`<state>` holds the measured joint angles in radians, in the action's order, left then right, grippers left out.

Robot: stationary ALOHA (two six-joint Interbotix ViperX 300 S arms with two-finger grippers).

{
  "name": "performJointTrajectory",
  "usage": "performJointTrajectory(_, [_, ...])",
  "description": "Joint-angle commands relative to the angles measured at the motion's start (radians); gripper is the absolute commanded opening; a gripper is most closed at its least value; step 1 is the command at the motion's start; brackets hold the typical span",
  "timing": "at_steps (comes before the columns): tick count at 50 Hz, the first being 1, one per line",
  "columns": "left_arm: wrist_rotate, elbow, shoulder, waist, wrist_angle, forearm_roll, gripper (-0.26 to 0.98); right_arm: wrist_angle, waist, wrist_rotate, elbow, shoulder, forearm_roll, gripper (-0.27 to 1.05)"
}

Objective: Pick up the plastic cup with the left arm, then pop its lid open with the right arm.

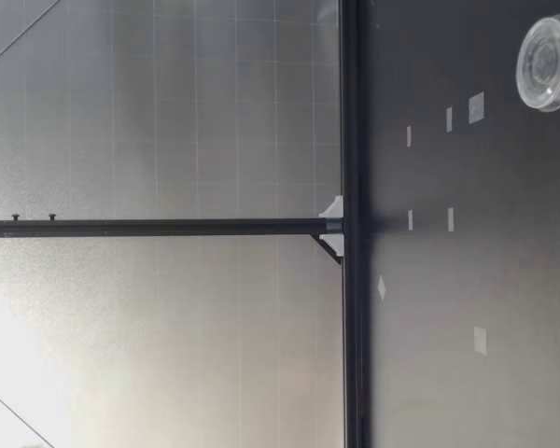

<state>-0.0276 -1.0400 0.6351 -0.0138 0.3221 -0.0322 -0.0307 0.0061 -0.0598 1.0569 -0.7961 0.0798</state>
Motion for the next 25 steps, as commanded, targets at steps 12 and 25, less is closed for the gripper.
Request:
performJointTrajectory(12, [0.026, 0.095, -0.350, -0.002, 0.098, -0.003, 0.09, -0.032, -0.002, -0.092, -0.029, 0.109, 0.006, -0.07])
performJointTrajectory(25, [0.032, 0.209, -0.621, -0.002, 0.147, -0.002, 0.47, 0.054, -0.002, -0.164, 0.037, 0.160, 0.006, -0.07])
